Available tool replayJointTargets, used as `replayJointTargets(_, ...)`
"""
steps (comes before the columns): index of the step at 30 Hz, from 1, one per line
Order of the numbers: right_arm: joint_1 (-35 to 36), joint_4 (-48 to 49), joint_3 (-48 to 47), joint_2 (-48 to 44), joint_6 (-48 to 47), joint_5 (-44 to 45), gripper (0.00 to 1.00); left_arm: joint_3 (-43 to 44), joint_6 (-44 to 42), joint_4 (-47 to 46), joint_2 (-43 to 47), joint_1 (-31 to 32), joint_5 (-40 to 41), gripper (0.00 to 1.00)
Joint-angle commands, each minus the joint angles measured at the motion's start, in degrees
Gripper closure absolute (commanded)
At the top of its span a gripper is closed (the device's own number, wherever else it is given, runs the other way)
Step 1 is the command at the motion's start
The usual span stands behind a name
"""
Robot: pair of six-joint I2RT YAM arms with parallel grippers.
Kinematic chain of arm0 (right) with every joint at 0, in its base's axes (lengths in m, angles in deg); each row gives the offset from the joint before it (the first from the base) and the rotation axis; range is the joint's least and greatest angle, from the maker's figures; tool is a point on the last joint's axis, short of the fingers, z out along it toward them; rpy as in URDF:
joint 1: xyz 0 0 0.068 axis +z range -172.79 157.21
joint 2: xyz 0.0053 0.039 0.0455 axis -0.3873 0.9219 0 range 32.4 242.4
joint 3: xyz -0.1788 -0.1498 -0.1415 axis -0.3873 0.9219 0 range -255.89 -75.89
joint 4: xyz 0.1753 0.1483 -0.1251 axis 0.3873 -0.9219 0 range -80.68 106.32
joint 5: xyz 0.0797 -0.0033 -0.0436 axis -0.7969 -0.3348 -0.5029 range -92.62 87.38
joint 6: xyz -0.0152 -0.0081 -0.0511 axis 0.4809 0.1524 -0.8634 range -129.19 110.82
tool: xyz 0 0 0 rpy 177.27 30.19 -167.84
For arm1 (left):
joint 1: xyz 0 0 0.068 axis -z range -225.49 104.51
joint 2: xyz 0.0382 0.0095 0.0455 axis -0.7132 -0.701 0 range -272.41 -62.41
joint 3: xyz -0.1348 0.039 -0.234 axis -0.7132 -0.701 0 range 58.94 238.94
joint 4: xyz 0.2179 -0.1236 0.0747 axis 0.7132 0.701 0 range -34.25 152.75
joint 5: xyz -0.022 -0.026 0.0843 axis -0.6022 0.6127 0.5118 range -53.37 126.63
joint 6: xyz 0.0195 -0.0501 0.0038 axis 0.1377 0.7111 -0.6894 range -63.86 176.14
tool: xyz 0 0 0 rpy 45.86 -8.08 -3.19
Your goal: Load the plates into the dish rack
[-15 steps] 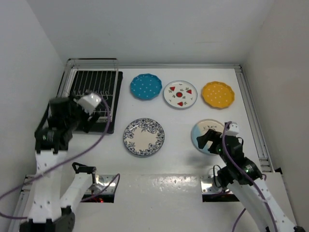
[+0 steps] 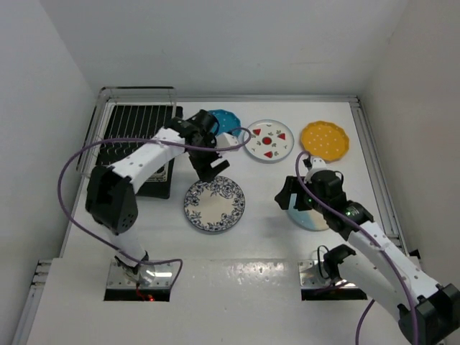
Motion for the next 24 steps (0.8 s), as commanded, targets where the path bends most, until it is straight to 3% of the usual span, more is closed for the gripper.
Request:
replayJointTargets(1, 0.27, 6.29, -1.52, 1.75, -0.32, -2.76, 0.16, -0.27, 2.61, -3.09, -4.76, -0.57, -2.35, 0.12)
replayJointTargets(4, 0.36, 6.46, -1.87, 4.03, -0.15, -3.37, 0.16, -2.11, 3.4, -9.14, -9.25, -1.18, 0.45, 0.1)
replayJointTargets(13, 0.63, 14.89, 1.55, 10.97, 5.21, -7.76, 0.22, -3.78, 4.99, -12.41, -20.33, -6.11, -0.77, 0.07)
replayJointTargets(19, 2.91, 21.38, 3.31, 16.95, 8.63, -10.48, 0.26, -6.94, 1.31, -8.99, -22.79, -7.96, -12.09, 0.09)
replayJointTargets(22, 4.93, 27.79, 5.59, 21.15, 11.44, -11.98, 0.26, -7.57, -0.1, -5.83, -23.41, -7.96, -17.9, 0.19)
replayJointTargets(24, 6.25, 32.79, 6.82, 22.84, 12.68, -12.51, 0.28, -7.57, -1.42, -2.94, -24.28, -7.96, -20.54, 0.34)
